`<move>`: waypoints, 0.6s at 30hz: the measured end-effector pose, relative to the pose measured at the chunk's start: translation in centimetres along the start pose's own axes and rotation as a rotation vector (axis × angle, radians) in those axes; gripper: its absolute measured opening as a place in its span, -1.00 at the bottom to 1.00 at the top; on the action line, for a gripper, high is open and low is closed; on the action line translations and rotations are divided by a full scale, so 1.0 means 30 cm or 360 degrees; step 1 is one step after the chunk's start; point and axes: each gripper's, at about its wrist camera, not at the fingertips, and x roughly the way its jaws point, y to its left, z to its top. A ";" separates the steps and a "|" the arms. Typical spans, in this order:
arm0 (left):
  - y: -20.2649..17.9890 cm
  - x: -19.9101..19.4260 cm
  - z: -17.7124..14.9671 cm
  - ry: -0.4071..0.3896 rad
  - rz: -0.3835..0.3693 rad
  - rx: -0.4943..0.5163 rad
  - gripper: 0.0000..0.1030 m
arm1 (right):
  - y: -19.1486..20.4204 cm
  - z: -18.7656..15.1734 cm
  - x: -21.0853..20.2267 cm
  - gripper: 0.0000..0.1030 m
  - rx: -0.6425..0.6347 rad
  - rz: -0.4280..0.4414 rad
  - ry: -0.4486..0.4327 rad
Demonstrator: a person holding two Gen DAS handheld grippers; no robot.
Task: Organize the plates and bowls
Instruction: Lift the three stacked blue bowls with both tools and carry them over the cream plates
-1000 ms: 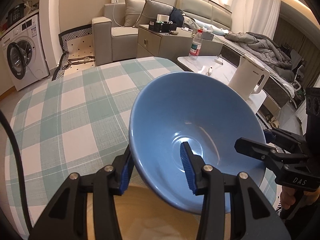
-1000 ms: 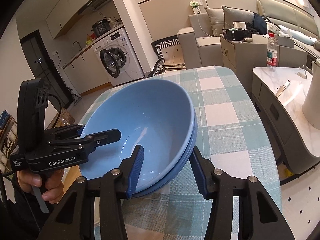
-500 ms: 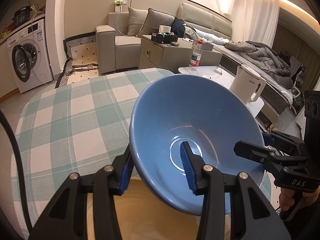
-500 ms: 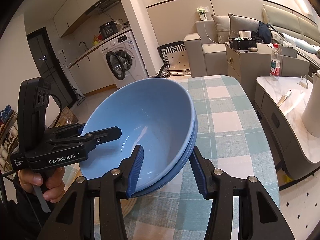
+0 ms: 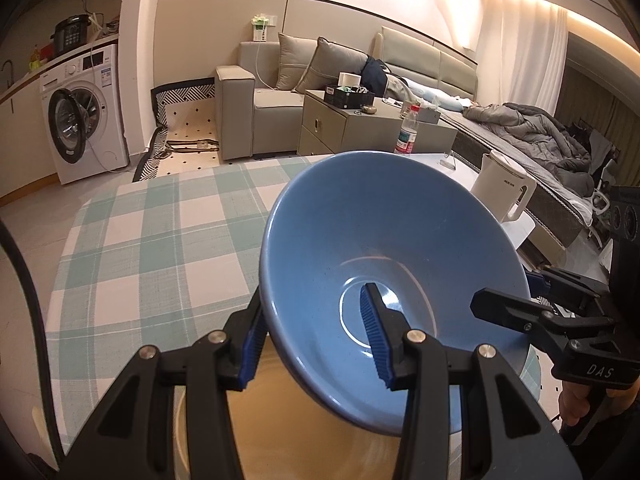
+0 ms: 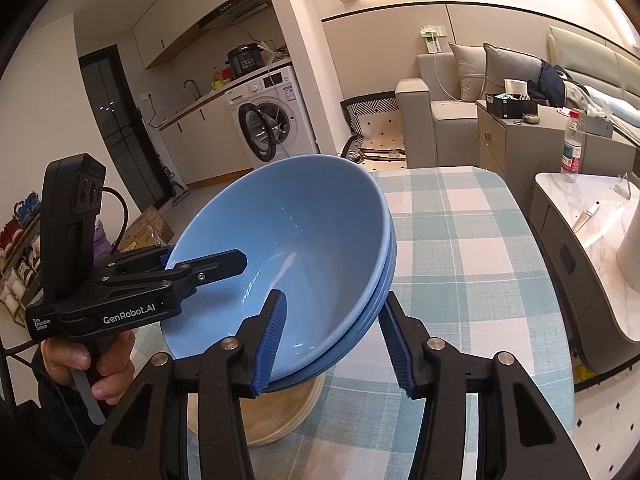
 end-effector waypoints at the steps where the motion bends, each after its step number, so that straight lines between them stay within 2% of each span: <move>1: 0.005 -0.009 -0.006 -0.0004 0.0006 -0.0005 -0.15 | 0.010 -0.002 -0.002 -0.05 -0.0006 0.0005 -0.0001; 18: 0.106 -0.109 -0.116 -0.0032 0.0115 -0.0099 -0.15 | 0.160 -0.053 0.039 -0.05 -0.0079 0.0118 0.0058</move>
